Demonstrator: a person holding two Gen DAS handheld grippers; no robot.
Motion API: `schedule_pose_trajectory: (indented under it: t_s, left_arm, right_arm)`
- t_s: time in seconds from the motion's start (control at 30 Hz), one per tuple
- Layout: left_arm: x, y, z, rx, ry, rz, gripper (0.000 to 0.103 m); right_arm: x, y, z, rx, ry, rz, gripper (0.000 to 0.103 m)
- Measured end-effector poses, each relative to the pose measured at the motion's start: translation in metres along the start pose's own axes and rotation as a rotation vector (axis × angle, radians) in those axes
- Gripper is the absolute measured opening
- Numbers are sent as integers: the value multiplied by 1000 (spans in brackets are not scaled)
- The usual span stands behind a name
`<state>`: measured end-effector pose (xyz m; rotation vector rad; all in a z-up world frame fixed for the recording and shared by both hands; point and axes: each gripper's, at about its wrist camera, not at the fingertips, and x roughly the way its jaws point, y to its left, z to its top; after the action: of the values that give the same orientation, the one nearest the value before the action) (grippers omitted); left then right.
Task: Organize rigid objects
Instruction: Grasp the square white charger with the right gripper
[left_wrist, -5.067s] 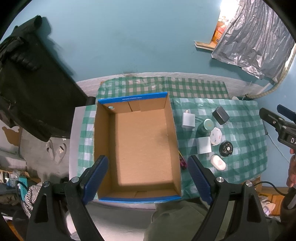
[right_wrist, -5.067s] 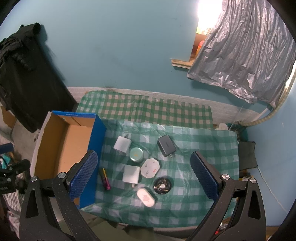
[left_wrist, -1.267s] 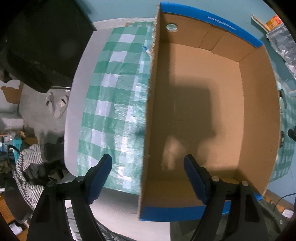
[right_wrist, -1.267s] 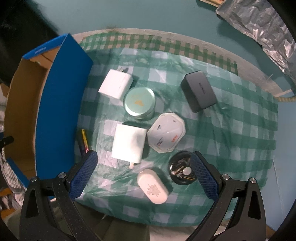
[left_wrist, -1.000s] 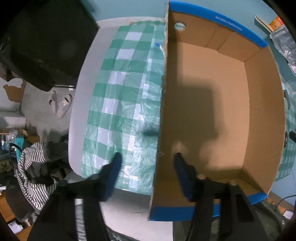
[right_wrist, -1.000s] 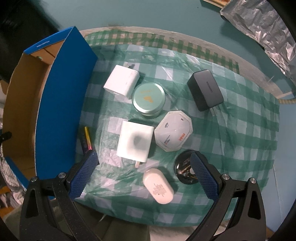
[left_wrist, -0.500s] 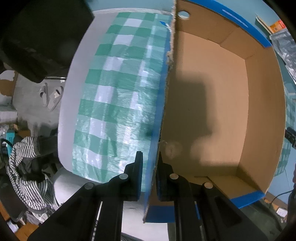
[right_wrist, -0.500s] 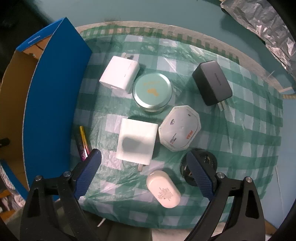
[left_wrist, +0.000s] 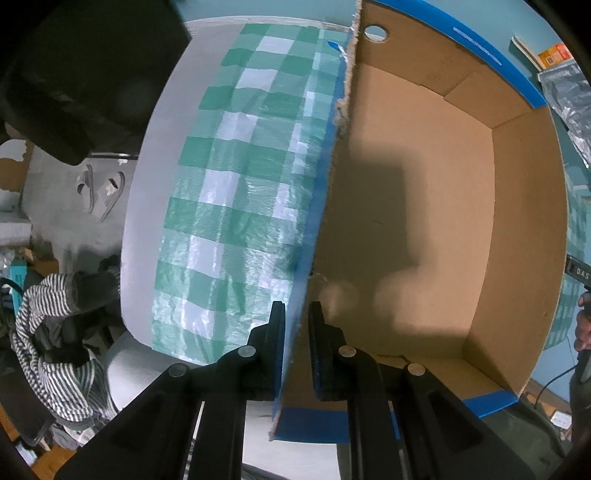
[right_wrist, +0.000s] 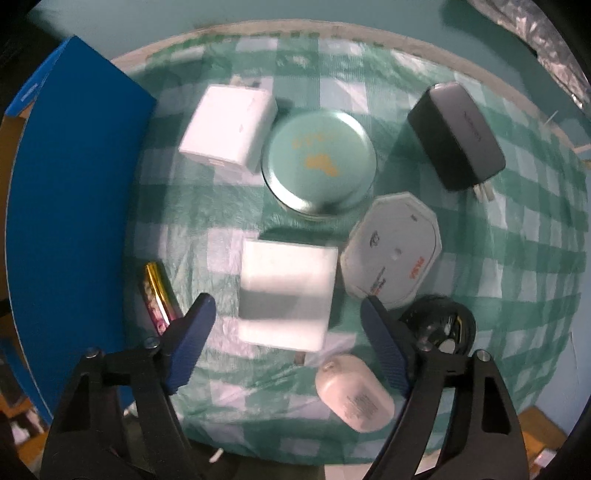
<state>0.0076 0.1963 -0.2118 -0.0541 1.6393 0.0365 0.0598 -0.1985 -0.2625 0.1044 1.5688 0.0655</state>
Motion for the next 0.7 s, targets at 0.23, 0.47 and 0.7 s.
schedule_pose_trajectory:
  t_s: [0.23,0.47,0.7]
  left_arm:
    - [1,-5,-1,13,12,-6,12]
    - [1,-7,0,38,11,20,12]
    - [-7,-11,2,34,-13,7,12]
  right_arm:
    - [10,14,2,-9,41,19,70]
    - [31,11,6,31,61,39,64]
    - [38,10,21,13,44,7,58]
